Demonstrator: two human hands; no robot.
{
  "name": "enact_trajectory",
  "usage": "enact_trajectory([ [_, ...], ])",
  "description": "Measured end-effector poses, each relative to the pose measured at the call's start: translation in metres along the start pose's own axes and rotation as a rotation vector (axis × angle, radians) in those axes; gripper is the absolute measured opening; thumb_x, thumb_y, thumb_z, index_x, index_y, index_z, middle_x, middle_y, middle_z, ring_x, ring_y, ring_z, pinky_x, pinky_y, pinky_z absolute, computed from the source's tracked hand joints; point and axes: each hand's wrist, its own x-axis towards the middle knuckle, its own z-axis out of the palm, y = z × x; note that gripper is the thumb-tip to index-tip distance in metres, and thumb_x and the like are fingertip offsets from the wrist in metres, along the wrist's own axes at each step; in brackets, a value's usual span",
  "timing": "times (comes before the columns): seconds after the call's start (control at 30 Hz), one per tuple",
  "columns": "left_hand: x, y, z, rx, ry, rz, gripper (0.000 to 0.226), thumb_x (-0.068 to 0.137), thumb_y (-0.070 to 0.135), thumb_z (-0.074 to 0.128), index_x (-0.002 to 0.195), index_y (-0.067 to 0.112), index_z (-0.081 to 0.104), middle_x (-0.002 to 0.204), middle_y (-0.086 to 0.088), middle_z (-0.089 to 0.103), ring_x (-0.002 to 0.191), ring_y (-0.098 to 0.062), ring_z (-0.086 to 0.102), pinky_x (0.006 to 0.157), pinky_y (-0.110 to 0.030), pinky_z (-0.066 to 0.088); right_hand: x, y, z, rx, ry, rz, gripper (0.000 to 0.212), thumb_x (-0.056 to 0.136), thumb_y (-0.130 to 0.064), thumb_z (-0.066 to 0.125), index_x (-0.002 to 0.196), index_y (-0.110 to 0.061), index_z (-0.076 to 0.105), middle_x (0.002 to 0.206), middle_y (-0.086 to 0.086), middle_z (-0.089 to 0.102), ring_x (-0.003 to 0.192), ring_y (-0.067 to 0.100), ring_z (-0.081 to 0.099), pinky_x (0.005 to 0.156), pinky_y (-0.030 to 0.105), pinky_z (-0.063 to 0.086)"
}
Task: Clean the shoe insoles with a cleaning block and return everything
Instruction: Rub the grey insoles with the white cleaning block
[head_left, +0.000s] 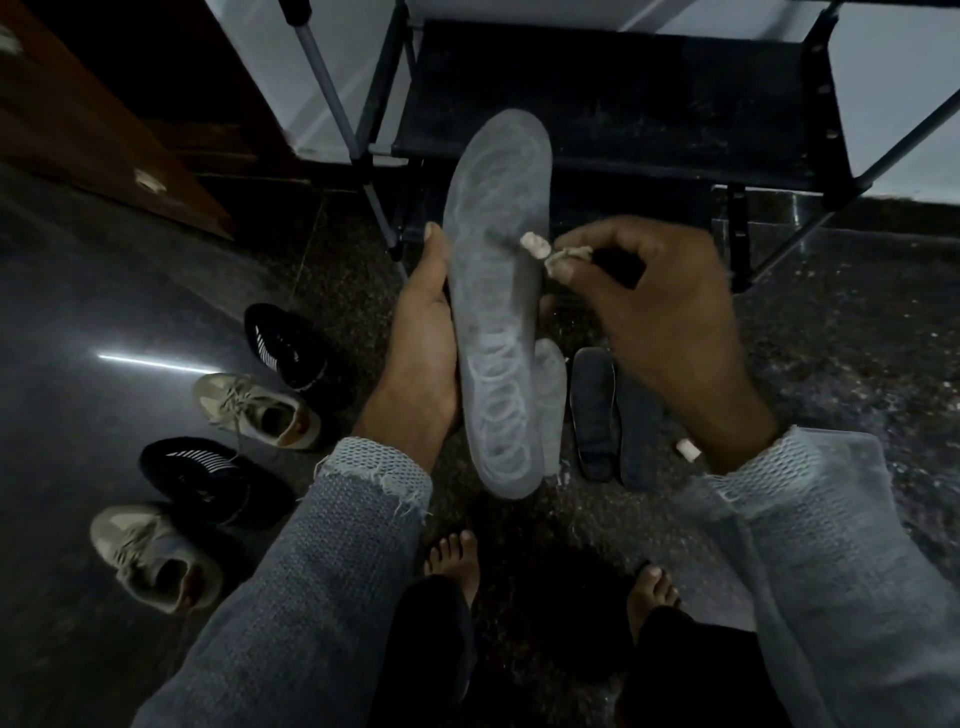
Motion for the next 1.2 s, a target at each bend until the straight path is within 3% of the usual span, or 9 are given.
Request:
enact_trajectory([
  [0.2,0.0,-0.005,0.004,-0.057,-0.121,-0.023,0.076,0.103,0.049,0.022,0.074,0.008,0.079,0.085,-0.009,0.075,0.078,-0.017,0.073,0.073,-0.028,0.06,-0.011,0.001,0.019,-0.302,-0.077,-0.133,0.009,0.09,-0.013,0.064,0.093,-0.008,0.071,0.096,0.007,0.061,0.091,0.017,0.06,0.081,0.033,0.051],
  [0.37,0.004,-0.006,-0.003,-0.052,-0.126,-0.035,0.075,0.101,0.055,0.023,0.082,0.008,0.079,0.098,-0.01,0.074,0.092,-0.019,0.071,0.095,-0.034,0.052,-0.012,-0.008,0.02,-0.286,-0.249,-0.074,0.017,0.093,-0.022,0.061,0.092,-0.007,0.07,0.099,0.006,0.062,0.094,0.012,0.057,0.079,0.02,0.043],
  [0.47,0.004,-0.003,-0.007,-0.058,-0.127,-0.052,0.076,0.1,0.056,0.023,0.089,0.004,0.078,0.108,-0.014,0.071,0.1,-0.022,0.068,0.096,-0.034,0.052,-0.011,-0.012,0.016,-0.185,-0.387,-0.043,0.012,0.09,-0.019,0.064,0.093,-0.01,0.071,0.094,-0.001,0.067,0.086,0.004,0.058,0.079,0.007,0.041],
  [0.7,0.004,-0.009,-0.003,-0.032,-0.148,-0.059,0.073,0.1,0.056,0.024,0.089,0.009,0.079,0.103,-0.011,0.073,0.097,-0.021,0.07,0.098,-0.036,0.051,-0.013,-0.009,0.022,-0.255,-0.138,-0.042,0.011,0.092,-0.018,0.063,0.093,-0.01,0.069,0.097,-0.001,0.061,0.101,0.014,0.06,0.083,0.024,0.048],
  [0.8,0.005,-0.006,-0.006,-0.072,-0.155,-0.095,0.075,0.1,0.058,0.023,0.103,0.003,0.074,0.117,-0.015,0.069,0.106,-0.024,0.067,0.1,-0.038,0.05,-0.011,-0.011,0.015,-0.194,-0.324,-0.009,0.008,0.09,-0.019,0.065,0.092,-0.015,0.071,0.09,-0.01,0.065,0.084,0.001,0.06,0.073,0.01,0.045],
  [0.9,0.004,-0.002,-0.006,-0.102,-0.136,-0.098,0.072,0.099,0.058,0.022,0.127,0.001,0.056,0.131,-0.015,0.06,0.114,-0.024,0.061,0.103,-0.036,0.045,-0.01,-0.017,0.008,-0.121,-0.517,-0.012,0.005,0.088,-0.019,0.068,0.089,-0.02,0.072,0.086,-0.019,0.067,0.085,-0.007,0.061,0.073,0.002,0.042],
  [1.0,0.005,-0.003,-0.004,-0.091,-0.145,-0.089,0.072,0.099,0.058,0.023,0.118,0.002,0.065,0.128,-0.015,0.062,0.118,-0.025,0.058,0.107,-0.038,0.042,-0.012,-0.015,0.013,-0.157,-0.383,-0.016,0.007,0.09,-0.019,0.066,0.091,-0.016,0.072,0.089,-0.01,0.068,0.083,0.0,0.06,0.072,0.007,0.044],
  [1.1,0.004,-0.007,-0.003,-0.029,-0.12,-0.057,0.074,0.1,0.056,0.023,0.09,0.008,0.079,0.107,-0.012,0.072,0.101,-0.022,0.069,0.1,-0.037,0.05,-0.013,-0.011,0.02,-0.248,-0.189,-0.033,0.01,0.092,-0.019,0.063,0.094,-0.012,0.07,0.094,-0.004,0.06,0.087,0.006,0.056,0.078,0.018,0.046],
  [1.2,0.004,-0.006,-0.004,-0.048,-0.136,-0.074,0.074,0.1,0.057,0.021,0.106,0.005,0.074,0.116,-0.014,0.069,0.11,-0.024,0.066,0.103,-0.038,0.047,-0.012,-0.011,0.019,-0.243,-0.226,-0.042,0.009,0.091,-0.019,0.064,0.093,-0.013,0.07,0.094,-0.004,0.063,0.086,0.005,0.057,0.078,0.019,0.047],
])
